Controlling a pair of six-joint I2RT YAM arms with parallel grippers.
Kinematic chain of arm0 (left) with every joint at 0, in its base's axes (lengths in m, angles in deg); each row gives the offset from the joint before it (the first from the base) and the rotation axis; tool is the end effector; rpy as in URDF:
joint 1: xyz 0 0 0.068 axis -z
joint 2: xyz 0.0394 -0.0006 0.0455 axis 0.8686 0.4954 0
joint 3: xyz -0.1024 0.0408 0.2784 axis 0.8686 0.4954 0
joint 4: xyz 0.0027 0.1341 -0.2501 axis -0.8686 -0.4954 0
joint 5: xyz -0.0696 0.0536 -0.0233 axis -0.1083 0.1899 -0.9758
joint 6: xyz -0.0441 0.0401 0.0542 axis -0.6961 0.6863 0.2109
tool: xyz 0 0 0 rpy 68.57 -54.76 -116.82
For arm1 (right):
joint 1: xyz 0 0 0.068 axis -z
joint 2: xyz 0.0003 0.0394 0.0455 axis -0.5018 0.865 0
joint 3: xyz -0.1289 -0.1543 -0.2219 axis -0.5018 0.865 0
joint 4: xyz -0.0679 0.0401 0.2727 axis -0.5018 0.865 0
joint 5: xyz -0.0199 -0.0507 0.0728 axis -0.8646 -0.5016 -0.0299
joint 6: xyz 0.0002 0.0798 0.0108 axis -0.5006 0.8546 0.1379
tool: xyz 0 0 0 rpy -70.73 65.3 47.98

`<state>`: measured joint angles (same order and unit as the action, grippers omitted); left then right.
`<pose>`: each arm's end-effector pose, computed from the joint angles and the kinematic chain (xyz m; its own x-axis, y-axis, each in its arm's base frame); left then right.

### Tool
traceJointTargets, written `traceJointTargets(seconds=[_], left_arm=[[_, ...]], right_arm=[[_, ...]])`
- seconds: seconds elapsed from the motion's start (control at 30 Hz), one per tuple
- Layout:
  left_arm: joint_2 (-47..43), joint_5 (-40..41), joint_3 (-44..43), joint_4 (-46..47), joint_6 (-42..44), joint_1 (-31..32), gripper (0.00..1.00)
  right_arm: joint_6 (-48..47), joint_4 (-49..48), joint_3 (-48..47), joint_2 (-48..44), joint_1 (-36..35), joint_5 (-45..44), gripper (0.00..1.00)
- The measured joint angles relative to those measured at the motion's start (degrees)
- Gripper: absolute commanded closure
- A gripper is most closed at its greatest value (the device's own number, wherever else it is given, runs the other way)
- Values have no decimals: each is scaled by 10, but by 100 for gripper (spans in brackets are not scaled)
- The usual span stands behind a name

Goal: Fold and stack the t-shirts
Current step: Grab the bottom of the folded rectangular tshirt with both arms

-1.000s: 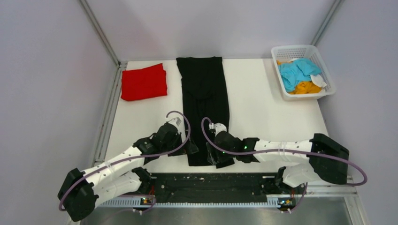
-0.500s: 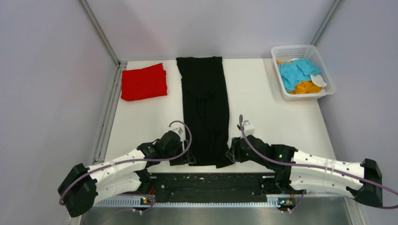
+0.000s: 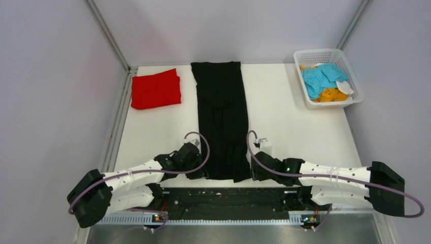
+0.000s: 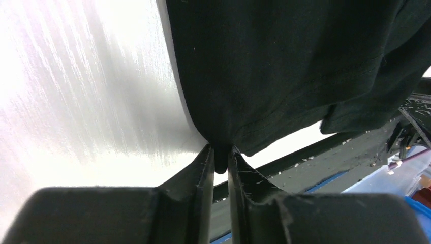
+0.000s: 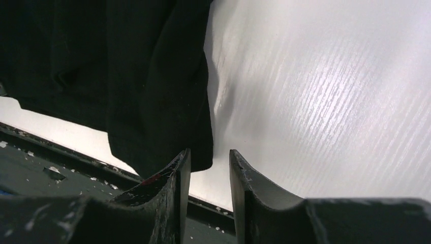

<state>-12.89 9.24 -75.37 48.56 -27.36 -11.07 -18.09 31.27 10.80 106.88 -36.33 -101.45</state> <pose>0.1256 -0.1569 0.1245 -0.9584 -0.1698 -0.2296 -0.0266 0.8535 -0.5204 0.1001 0.1719 0.1487 -0.8242 -0.0778 -0.5609 -0.2499 0.9389 0.2369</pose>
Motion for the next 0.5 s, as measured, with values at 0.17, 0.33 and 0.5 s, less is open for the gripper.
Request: traceJointTargets(seconds=[0.17, 0.33, 0.5], left_arm=[[1, 11, 1, 0, -5, 0, 100], [1, 10, 4, 7, -7, 0, 100], [0, 10, 5, 9, -12, 0, 100]], right_arm=[[0, -24, 0, 2, 2, 8, 67], [3, -61, 23, 18, 3, 29, 75], [21, -95, 27, 47, 3, 46, 100]])
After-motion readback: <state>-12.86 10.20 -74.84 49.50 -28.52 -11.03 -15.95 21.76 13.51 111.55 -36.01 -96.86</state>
